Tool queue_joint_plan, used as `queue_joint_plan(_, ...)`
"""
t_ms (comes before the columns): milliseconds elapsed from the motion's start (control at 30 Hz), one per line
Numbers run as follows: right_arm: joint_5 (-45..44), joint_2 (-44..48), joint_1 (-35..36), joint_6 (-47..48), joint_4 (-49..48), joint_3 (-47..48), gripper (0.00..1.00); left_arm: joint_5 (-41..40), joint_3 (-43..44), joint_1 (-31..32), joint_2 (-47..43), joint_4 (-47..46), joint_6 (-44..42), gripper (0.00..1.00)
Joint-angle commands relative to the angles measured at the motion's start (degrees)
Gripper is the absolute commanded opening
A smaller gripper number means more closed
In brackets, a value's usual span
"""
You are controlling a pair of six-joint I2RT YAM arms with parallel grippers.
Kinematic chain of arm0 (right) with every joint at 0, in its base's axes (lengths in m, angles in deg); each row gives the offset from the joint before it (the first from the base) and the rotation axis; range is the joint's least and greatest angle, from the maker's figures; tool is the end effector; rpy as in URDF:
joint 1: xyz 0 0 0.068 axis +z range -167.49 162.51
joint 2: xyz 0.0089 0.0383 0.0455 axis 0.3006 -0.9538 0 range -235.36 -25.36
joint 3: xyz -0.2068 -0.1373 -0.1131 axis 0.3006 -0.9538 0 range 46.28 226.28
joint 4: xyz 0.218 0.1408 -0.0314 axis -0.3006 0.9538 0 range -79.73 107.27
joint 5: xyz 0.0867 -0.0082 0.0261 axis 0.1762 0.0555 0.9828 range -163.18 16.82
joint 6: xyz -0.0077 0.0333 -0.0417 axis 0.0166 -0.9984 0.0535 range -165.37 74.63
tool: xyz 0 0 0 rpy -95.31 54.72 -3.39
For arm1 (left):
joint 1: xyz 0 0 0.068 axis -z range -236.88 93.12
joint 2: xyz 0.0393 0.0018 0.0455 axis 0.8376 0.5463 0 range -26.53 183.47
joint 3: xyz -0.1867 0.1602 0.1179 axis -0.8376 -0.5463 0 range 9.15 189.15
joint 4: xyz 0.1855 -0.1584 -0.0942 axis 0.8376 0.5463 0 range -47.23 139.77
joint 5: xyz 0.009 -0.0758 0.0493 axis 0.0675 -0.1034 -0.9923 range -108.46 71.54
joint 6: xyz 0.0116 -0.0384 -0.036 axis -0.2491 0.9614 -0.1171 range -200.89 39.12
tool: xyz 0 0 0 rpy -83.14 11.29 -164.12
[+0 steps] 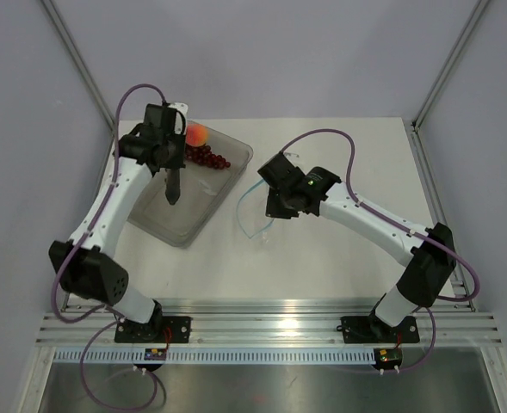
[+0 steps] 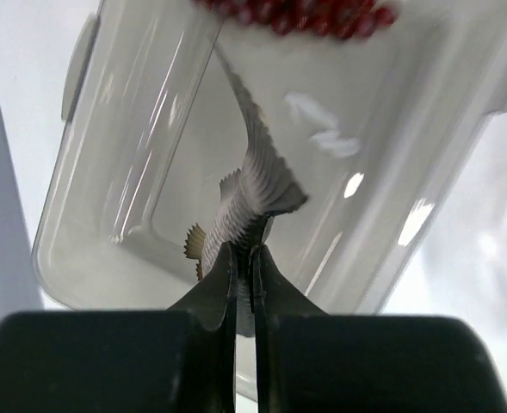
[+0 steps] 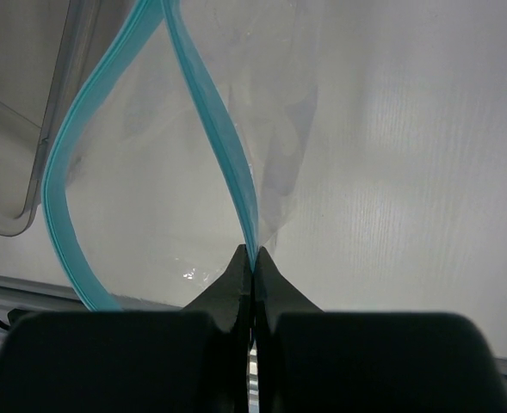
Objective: Place the food in the zip-top bag and seal the zipper
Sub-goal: Pick up the fake fish from the bin.
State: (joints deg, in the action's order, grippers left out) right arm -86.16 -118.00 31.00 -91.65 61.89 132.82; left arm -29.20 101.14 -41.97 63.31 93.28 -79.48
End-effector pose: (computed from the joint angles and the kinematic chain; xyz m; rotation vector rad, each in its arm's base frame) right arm 0.2314 0.2493 0.3189 0.0352 2.5774 0.3503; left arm 0.3247 -0.0796 0.3652 0.1967 2.3892 0.0937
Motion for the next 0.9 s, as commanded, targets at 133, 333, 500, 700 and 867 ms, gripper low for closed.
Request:
queue_joint_plan(133,0.6,-1.8,0.6,0.7,-3.7,4.2,0.0,19.2,-4.6,-0.1,-17.9,-14.8,8.2,0.0)
queue_joint_plan(333,2.4,-4.7,0.6,1.3,-4.8,7.9,0.0,30.7,-10.3,0.2,-25.4,-23.9,17.6,0.0)
queue_joint_plan(500,3.7,-5.8,0.5,1.2,-5.0,9.7,0.0,35.7,-16.3,0.9,-30.1,-31.9,26.3,0.0)
queue_joint_plan(700,5.2,-4.9,0.4,0.4,-6.9,8.6,0.0,30.3,-24.5,5.8,-35.1,-39.9,28.4,0.0)
queue_joint_plan(867,6.9,-4.2,0.4,-0.7,-7.9,8.0,0.0,25.7,-28.1,11.0,-35.1,-42.0,24.7,0.0)
